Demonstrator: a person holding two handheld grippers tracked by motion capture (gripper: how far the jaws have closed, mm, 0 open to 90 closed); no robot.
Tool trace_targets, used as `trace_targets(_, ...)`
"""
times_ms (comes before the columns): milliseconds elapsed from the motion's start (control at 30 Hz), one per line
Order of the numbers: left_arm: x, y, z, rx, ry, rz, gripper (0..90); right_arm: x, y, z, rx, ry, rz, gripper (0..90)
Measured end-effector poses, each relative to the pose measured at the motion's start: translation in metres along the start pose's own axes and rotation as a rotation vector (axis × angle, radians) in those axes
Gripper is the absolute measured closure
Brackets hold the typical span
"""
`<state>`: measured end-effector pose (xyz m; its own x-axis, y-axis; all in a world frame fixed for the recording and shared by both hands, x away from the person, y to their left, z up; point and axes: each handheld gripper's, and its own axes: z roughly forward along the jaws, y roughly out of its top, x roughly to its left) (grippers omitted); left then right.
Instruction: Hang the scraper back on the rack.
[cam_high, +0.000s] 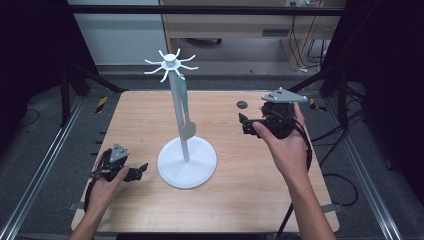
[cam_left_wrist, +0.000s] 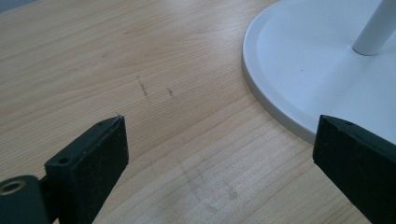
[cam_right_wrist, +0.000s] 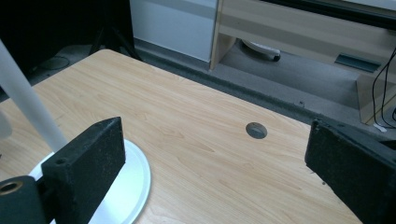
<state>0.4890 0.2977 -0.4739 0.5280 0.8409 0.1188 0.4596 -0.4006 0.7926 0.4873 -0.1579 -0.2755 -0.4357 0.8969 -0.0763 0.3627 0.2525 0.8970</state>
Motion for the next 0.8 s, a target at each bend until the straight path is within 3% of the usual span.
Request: trace_targets(800,0.002,0.000,-0.002,-0.008,0.005,-0.005,3.1,-0.005,-0.073,0.001,0.024,-0.018,0.050,4.8)
